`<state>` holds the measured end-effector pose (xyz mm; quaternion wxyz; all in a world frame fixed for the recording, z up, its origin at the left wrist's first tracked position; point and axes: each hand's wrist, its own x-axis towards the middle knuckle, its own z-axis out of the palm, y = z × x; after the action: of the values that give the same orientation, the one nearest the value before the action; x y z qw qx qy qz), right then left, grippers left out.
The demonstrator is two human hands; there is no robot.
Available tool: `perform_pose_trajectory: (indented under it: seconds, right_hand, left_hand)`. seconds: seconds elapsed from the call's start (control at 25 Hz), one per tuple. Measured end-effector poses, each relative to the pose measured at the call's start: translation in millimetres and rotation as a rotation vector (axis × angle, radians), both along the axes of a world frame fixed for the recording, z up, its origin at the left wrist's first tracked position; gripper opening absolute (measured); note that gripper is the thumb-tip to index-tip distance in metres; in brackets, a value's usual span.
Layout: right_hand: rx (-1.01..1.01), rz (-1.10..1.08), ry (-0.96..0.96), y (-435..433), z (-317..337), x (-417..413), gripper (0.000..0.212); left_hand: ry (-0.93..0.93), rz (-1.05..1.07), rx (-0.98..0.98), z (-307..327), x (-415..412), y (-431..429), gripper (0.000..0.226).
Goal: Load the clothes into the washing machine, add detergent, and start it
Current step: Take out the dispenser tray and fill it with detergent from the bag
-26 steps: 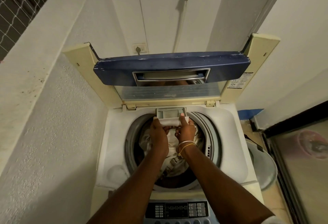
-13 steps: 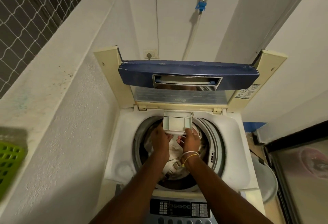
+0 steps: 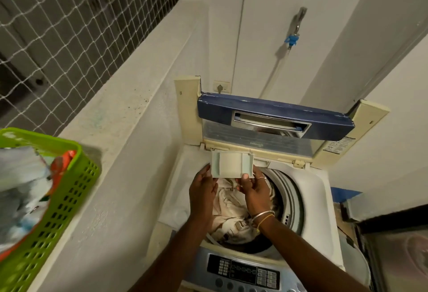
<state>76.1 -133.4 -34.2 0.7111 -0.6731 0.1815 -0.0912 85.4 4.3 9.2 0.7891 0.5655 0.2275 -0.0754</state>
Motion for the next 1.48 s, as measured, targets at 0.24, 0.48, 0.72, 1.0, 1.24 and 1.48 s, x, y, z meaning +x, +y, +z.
perform_pose_trajectory:
  seconds: [0.24,0.48,0.72,1.0,1.24,1.48]
  right_hand:
    - [-0.050,0.157,-0.190,42,69,14,0.052]
    - [-0.091,0.289,-0.283,95,133,56,0.041]
    - [-0.190,0.504,-0.224,159,181,101,0.020]
    - [-0.261,0.528,-0.059,210,184,127,0.018]
    - [-0.367,0.381,0.024,218,201,141,0.016]
    - [-0.443,0.370,0.171,228,214,166,0.030]
  left_hand:
    - [-0.229,0.071,0.438,52,-27,46,0.031]
    - [-0.414,0.221,0.610,95,-34,73,0.052]
    - [-0.569,0.298,0.672,126,-36,91,0.056]
    - [-0.599,0.273,0.825,131,-33,110,0.062]
    - [-0.677,0.232,0.936,124,-17,122,0.069]
    - [-0.529,0.243,0.996,133,21,144,0.069]
